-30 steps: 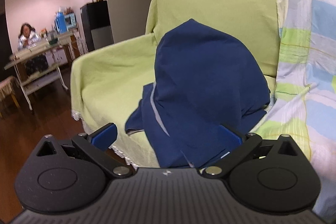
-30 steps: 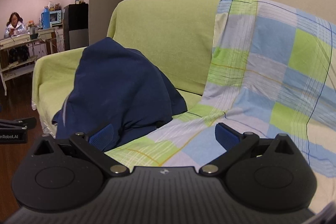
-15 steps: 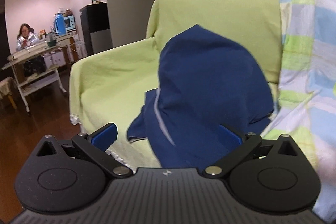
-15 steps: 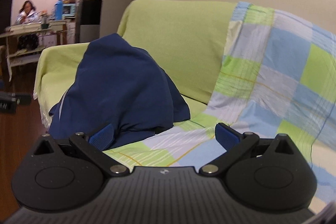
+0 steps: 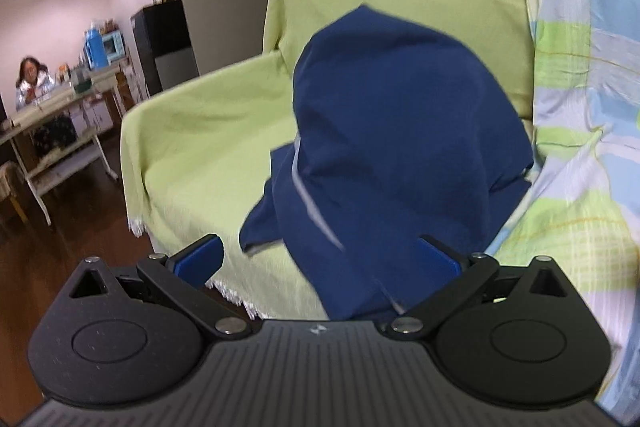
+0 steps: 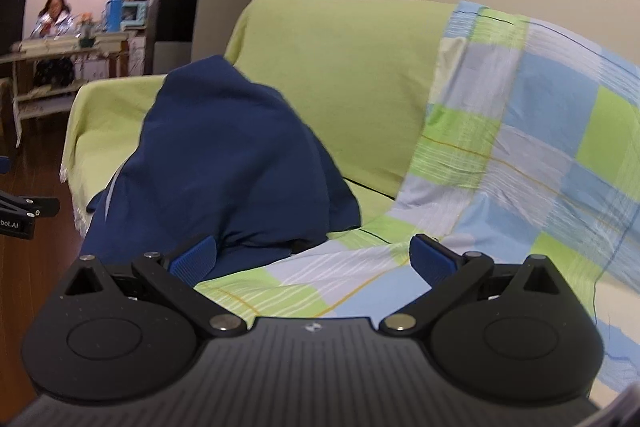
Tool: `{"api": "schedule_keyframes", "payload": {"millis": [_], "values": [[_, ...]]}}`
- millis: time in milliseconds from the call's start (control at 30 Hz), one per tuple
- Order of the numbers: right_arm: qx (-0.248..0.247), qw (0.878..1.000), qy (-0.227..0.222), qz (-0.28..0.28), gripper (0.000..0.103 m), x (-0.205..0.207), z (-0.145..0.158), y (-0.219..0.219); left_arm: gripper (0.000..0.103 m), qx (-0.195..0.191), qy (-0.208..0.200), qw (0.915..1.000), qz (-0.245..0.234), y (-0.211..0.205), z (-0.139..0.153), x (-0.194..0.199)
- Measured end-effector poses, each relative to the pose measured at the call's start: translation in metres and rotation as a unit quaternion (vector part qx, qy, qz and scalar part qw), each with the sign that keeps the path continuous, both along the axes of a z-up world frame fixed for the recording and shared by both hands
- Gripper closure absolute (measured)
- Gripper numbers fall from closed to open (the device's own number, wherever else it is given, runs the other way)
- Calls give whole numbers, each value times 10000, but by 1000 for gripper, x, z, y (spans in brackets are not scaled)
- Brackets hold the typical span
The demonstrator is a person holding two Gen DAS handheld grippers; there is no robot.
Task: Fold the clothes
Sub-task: 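Approach the bunched navy shirt on the sofa with both grippers open, then grasp the navy shirt edge with the left gripper while the right gripper grasps another edge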
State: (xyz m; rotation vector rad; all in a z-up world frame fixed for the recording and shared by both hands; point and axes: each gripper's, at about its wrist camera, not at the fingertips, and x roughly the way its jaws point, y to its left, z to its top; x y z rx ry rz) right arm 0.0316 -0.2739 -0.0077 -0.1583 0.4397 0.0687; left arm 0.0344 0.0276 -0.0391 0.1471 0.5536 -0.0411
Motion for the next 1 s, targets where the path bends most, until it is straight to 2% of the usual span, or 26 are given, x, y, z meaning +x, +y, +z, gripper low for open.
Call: {"api": "schedule_keyframes", "payload": {"millis": [100,167,367,433,500,667,767,867,1000], "values": [[-126,9998,34,175,1,11,-9,10,1,37,-60,10000,-65,3,-6,7],[-168,9994,121,274,1,23,-14,16,1,132,-134,9993,-312,1,-14,16],[227,9959,620,614,3,69,-45,40,1,307,-39,9960,-840,-6,-45,49],[375,9935,821,691,11,89,-57,50,1,325,8,9952,-925,-6,-57,62],[496,9908,1008,750,14,109,-67,60,1,254,53,9950,-965,-1,-69,77],[781,9828,1484,769,24,164,-104,78,4,-201,149,9955,-912,17,-85,106],[888,9799,1635,725,30,181,-114,84,4,-762,199,9932,-858,31,-91,129],[997,9782,1692,679,43,190,-117,87,11,-1092,215,9901,-860,36,-92,148],[1142,9757,1766,617,70,202,-121,90,22,-1131,256,9894,-878,35,-89,167]]}}
